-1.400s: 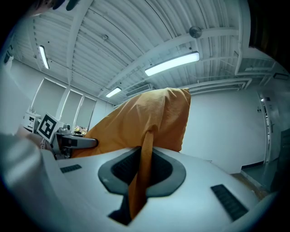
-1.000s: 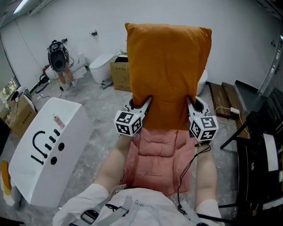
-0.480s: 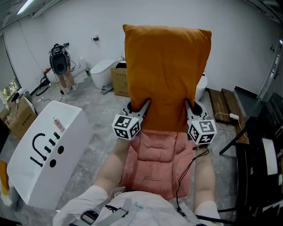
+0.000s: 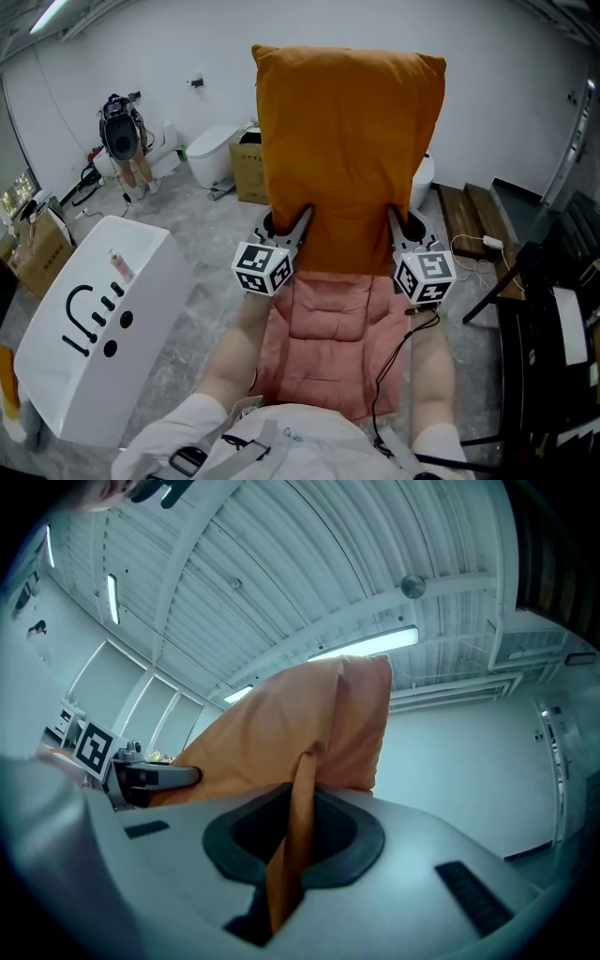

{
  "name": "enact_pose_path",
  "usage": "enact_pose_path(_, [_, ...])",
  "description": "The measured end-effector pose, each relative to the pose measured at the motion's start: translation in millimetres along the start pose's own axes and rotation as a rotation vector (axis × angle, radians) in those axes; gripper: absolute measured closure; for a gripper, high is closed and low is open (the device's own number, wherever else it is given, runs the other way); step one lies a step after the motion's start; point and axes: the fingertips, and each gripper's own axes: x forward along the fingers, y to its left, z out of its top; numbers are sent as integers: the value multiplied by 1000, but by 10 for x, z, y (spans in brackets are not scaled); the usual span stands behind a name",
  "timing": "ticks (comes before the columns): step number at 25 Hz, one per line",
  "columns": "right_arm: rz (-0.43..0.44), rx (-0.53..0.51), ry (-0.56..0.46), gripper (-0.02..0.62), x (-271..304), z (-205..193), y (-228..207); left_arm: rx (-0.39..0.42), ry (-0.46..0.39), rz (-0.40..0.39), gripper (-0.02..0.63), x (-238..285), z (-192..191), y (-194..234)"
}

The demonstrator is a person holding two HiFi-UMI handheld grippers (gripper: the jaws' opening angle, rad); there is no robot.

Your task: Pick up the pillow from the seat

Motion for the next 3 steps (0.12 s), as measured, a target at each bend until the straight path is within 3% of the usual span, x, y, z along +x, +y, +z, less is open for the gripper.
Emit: enact_pose_path(3, [0,4,-3,549,-11,14,-6,8,-3,-1,411,-1,31,-11])
